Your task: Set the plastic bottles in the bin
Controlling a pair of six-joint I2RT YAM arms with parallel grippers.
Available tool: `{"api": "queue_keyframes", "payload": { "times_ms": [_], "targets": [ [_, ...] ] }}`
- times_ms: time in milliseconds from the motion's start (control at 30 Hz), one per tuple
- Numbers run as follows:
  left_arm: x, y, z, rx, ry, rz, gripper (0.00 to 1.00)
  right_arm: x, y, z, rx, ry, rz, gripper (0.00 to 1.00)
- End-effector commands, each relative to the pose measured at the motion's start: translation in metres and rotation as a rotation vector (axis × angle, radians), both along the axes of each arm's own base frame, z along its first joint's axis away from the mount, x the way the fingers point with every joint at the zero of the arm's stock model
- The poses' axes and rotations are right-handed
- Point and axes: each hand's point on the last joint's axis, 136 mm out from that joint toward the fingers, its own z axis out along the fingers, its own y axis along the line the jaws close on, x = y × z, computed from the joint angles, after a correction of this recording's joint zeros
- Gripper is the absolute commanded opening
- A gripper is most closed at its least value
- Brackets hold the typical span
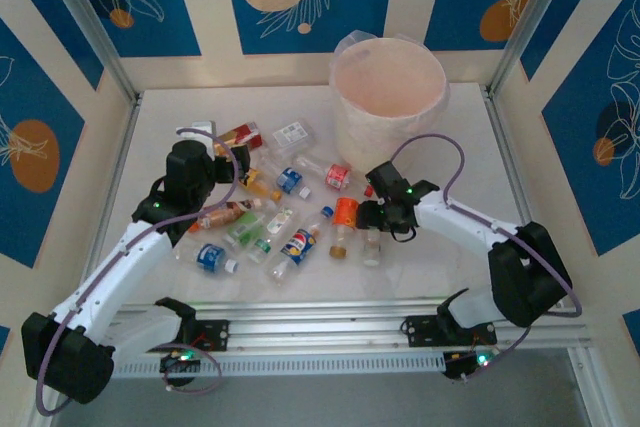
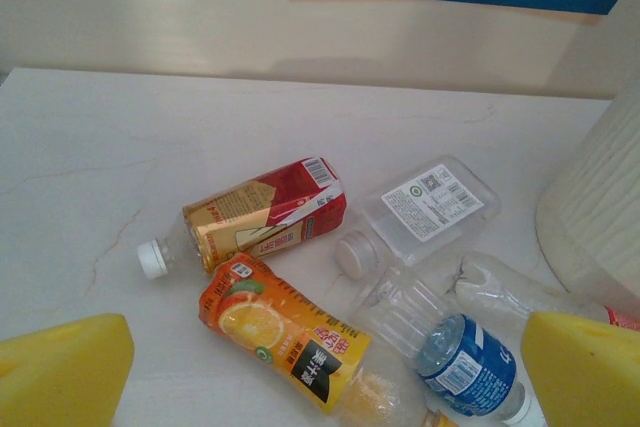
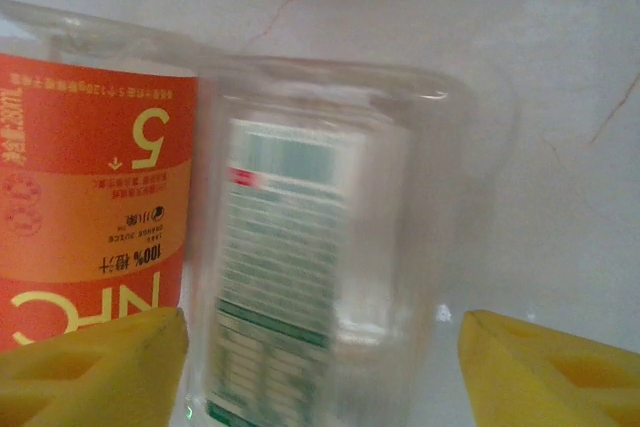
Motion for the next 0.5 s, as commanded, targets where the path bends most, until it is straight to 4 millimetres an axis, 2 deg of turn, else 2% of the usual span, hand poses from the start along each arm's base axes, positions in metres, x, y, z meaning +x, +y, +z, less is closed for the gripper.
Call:
{"api": "queue_keyframes", "payload": {
  "times_ms": [0,267,367,467],
  "targets": [
    [0.002,0.004,-0.005,-0.001,0.005,0.021,0.99,-0.010,-0.007,-0.018,-0.012,0.061,-0.016,0.69],
    [0.003,0.003,-0.007,0.000,0.009,0.019,0.99,-0.014,-0.015,-0.035,-0.034,0.108,-0.047,0.67],
    [0.002,0.003,-0.006,0.001,0.008,0.019,0.99,-0.016,-0.018,-0.037,-0.054,0.121,-0.054,0.59],
    [0.002,0.005,-0.004,0.004,0.003,0.024,0.99,-0.018,-0.021,-0.026,-0.074,0.107,-0.059,0.50]
  ]
}}
